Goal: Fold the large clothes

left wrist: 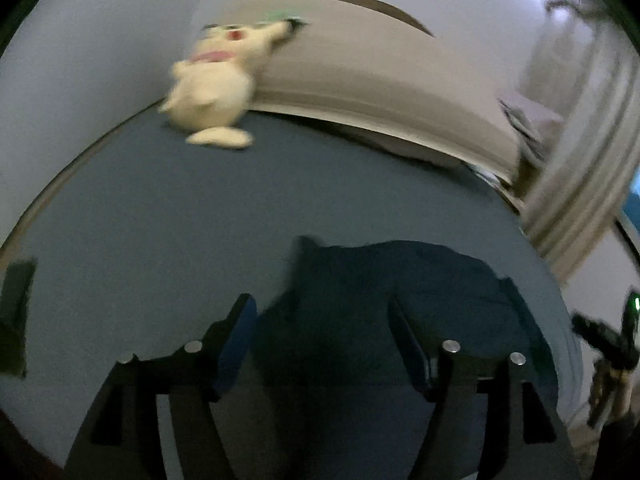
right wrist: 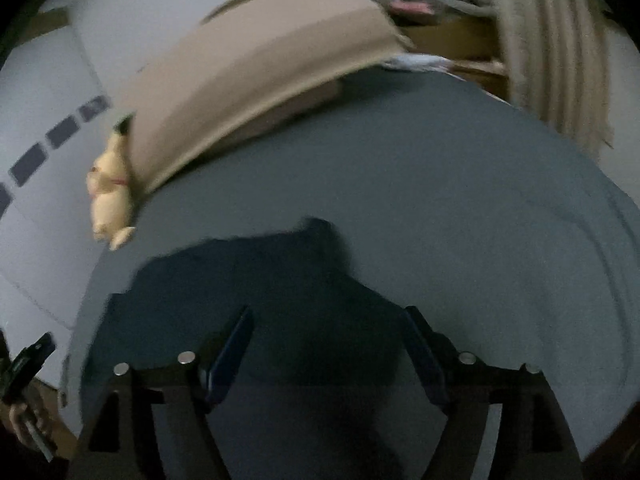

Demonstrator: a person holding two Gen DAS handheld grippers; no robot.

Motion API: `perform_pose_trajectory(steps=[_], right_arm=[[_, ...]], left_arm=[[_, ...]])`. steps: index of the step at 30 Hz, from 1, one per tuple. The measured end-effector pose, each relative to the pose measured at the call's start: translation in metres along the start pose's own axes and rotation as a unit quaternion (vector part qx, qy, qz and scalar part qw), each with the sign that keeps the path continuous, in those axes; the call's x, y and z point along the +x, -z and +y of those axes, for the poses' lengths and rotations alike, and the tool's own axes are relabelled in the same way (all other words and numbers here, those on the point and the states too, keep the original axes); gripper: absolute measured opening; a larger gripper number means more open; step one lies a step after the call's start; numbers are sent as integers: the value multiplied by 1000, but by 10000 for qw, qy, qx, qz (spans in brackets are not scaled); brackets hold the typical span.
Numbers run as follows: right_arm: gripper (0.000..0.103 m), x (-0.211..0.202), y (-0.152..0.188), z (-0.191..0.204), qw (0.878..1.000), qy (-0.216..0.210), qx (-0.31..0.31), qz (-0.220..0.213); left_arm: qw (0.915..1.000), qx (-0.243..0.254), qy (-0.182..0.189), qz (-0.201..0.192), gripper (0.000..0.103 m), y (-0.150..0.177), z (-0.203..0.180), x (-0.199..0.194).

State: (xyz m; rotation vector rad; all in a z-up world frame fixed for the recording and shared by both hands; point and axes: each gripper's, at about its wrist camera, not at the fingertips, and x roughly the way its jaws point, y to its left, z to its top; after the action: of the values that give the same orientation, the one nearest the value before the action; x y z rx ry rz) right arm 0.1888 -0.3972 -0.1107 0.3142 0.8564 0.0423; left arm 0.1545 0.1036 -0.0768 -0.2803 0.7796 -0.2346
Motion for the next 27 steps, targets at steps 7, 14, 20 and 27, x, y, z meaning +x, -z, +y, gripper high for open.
perform_pose_trajectory(steps=[7, 14, 20, 27], right_arm=[[79, 80, -10, 92, 9953, 60, -908, 319], [79, 144, -5, 133, 9824, 911, -1619, 174], [85, 189, -1, 129, 9824, 1013, -1483, 513], [92, 201, 1, 120, 9821, 1140, -1372, 598]], left_arm=[[9925, 1058, -557, 263, 70, -4, -115, 88], [9856, 992, -1246, 572, 70, 1, -140, 156], [9851, 758, -1357, 740, 78, 7, -127, 178], [9845, 639, -1418, 806, 84, 8, -131, 192]])
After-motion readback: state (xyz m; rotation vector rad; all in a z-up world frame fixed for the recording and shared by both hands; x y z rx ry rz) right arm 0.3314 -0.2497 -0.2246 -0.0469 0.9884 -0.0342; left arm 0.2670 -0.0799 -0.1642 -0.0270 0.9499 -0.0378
